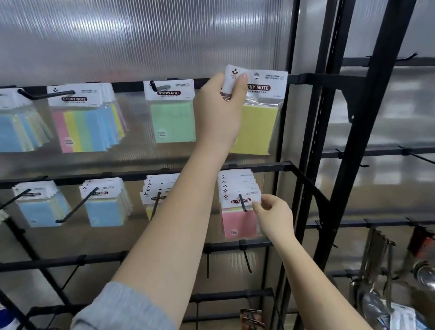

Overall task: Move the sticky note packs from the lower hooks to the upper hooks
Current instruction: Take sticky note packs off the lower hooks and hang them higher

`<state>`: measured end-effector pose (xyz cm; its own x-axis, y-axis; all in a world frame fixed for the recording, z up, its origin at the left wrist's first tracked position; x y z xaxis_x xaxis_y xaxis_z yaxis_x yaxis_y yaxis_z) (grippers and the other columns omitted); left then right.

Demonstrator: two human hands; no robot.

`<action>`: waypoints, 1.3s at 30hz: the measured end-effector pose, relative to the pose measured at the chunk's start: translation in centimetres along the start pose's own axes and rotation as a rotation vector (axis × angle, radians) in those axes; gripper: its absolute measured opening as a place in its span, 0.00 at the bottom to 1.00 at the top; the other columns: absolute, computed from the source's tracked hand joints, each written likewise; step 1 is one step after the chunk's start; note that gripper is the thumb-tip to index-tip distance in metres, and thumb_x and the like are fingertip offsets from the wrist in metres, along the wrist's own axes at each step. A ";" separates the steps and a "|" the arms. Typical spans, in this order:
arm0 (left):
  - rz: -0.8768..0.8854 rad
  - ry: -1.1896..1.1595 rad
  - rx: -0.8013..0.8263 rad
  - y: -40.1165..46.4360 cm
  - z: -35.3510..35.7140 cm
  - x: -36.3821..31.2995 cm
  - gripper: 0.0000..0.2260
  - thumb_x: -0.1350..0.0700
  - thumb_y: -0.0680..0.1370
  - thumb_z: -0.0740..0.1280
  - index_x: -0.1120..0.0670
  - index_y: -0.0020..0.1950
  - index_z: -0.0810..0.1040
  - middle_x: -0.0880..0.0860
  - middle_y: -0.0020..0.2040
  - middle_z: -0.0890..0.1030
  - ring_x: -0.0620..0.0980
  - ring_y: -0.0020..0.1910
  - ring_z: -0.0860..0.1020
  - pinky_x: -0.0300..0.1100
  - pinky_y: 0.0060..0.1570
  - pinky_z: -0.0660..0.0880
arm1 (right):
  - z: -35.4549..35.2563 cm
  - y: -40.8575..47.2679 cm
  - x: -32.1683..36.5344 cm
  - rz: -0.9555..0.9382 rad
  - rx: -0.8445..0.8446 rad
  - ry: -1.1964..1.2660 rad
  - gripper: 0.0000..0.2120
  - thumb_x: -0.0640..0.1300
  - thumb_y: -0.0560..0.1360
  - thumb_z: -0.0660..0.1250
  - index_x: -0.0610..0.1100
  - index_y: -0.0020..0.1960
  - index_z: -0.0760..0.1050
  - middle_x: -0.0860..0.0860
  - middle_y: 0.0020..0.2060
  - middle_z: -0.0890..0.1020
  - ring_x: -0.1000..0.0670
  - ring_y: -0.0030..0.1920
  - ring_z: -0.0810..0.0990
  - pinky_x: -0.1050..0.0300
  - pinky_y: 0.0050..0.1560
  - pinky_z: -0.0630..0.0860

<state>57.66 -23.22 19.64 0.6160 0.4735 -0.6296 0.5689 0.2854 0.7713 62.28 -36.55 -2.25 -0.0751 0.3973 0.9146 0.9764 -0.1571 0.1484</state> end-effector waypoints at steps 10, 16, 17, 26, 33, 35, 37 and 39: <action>-0.029 0.008 -0.005 -0.4 0.7 1.4 0.19 0.54 0.79 0.63 0.52 0.31 0.59 0.47 0.27 0.61 0.43 0.27 0.58 0.39 0.28 0.54 | 0.2 0.0 -0.3 0.030 -0.015 0.008 0.14 0.45 0.77 0.64 0.46 0.61 0.77 0.51 0.53 0.82 0.52 0.53 0.78 0.59 0.50 0.72; -0.131 0.094 0.022 1.3 1.9 3.3 0.16 0.51 0.80 0.62 0.54 0.35 0.64 0.46 0.29 0.66 0.42 0.27 0.63 0.36 0.27 0.58 | 0.1 0.0 -0.1 0.040 -0.046 -0.003 0.13 0.45 0.76 0.66 0.45 0.60 0.76 0.54 0.46 0.77 0.53 0.47 0.75 0.60 0.47 0.70; -0.148 0.112 0.029 1.6 2.2 3.8 0.15 0.50 0.80 0.61 0.55 0.36 0.65 0.46 0.30 0.66 0.44 0.28 0.62 0.38 0.27 0.58 | 0.0 0.0 -0.1 0.047 -0.055 -0.003 0.13 0.46 0.76 0.66 0.45 0.60 0.76 0.54 0.46 0.77 0.53 0.47 0.75 0.60 0.47 0.70; -0.287 0.309 0.030 4.6 3.7 6.5 0.16 0.49 0.79 0.63 0.55 0.37 0.64 0.50 0.38 0.71 0.50 0.36 0.67 0.42 0.31 0.61 | 0.1 0.2 -0.3 0.069 -0.072 -0.011 0.08 0.46 0.75 0.69 0.44 0.51 0.75 0.51 0.44 0.79 0.52 0.43 0.76 0.60 0.40 0.68; -0.319 0.448 0.078 5.5 4.2 7.5 0.16 0.46 0.79 0.62 0.55 0.39 0.65 0.51 0.41 0.69 0.50 0.39 0.68 0.41 0.28 0.57 | 0.0 0.4 -0.6 0.069 -0.067 0.001 0.07 0.46 0.74 0.69 0.44 0.45 0.75 0.51 0.40 0.79 0.52 0.40 0.76 0.63 0.36 0.68; -0.321 0.451 0.083 5.6 4.2 7.6 0.15 0.46 0.79 0.62 0.58 0.48 0.71 0.52 0.43 0.71 0.50 0.40 0.69 0.42 0.32 0.60 | 0.0 0.3 -0.6 0.068 -0.065 0.003 0.07 0.46 0.74 0.69 0.44 0.45 0.74 0.51 0.40 0.79 0.52 0.40 0.76 0.64 0.35 0.68; -0.318 0.454 0.089 5.6 4.2 7.7 0.16 0.46 0.79 0.62 0.60 0.52 0.73 0.53 0.46 0.74 0.51 0.43 0.72 0.41 0.36 0.62 | 0.0 0.2 -0.6 0.070 -0.062 0.008 0.06 0.46 0.74 0.69 0.44 0.45 0.74 0.51 0.40 0.79 0.53 0.39 0.76 0.64 0.35 0.68; -0.323 0.453 0.094 5.5 4.1 7.8 0.16 0.47 0.79 0.63 0.60 0.52 0.73 0.55 0.49 0.77 0.53 0.44 0.74 0.42 0.38 0.64 | -0.1 0.2 -0.5 0.072 -0.049 0.009 0.06 0.46 0.74 0.69 0.45 0.44 0.74 0.51 0.39 0.78 0.53 0.39 0.75 0.64 0.34 0.67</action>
<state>67.85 -21.38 18.60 0.1191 0.6910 -0.7130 0.7489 0.4090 0.5215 62.46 -36.84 -2.70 -0.0067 0.3755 0.9268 0.9681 -0.2296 0.1000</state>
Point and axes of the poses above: each hand's wrist, its own y-axis towards the middle knuckle, its own z-axis out of the palm, x = y × z, the point moved 5 cm from there along y, towards the middle knuckle
